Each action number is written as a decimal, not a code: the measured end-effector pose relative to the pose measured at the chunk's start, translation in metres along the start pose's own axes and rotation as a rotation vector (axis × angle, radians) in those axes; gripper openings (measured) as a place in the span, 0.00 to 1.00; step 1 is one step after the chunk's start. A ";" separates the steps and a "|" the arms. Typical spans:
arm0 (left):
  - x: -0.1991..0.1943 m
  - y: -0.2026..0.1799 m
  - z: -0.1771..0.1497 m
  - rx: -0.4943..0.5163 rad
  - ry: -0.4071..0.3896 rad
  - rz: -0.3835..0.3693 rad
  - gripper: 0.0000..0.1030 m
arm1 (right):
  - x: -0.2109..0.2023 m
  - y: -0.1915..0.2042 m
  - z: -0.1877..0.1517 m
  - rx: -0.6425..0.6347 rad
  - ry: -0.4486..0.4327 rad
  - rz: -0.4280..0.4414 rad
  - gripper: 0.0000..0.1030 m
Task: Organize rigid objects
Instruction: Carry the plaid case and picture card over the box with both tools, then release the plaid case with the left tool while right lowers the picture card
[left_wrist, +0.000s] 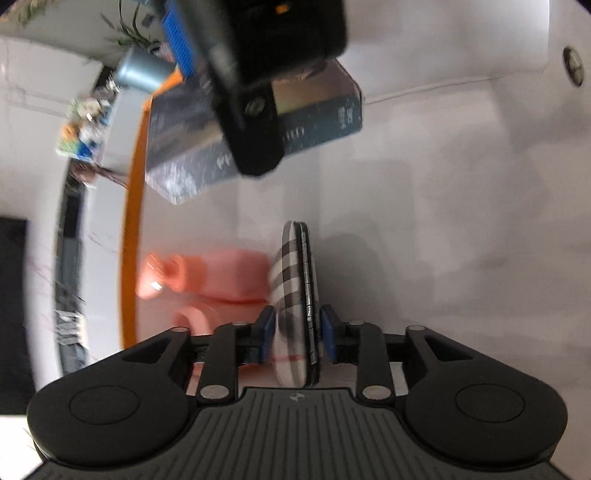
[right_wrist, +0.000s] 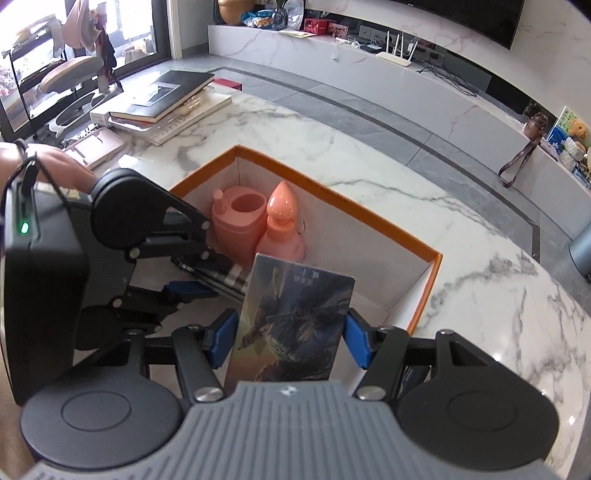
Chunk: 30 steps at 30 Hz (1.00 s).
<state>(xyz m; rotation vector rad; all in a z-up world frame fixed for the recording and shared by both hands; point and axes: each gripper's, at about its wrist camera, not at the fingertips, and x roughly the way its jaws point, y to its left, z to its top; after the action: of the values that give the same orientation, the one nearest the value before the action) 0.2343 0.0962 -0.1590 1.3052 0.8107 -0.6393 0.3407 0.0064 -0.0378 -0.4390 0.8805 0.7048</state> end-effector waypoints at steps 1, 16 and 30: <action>0.001 0.002 -0.002 -0.032 0.009 -0.009 0.40 | 0.001 0.000 -0.001 -0.001 0.005 0.000 0.61; 0.019 0.060 -0.003 -0.345 0.105 0.029 0.59 | 0.015 0.011 -0.014 -0.033 0.072 0.023 0.61; -0.081 0.090 -0.045 -0.745 -0.098 -0.122 0.55 | 0.034 0.048 -0.008 -0.317 0.120 0.139 0.61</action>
<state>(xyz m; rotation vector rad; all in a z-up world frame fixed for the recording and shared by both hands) 0.2523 0.1522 -0.0438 0.5474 0.9309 -0.4249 0.3171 0.0477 -0.0734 -0.7132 0.9210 0.9591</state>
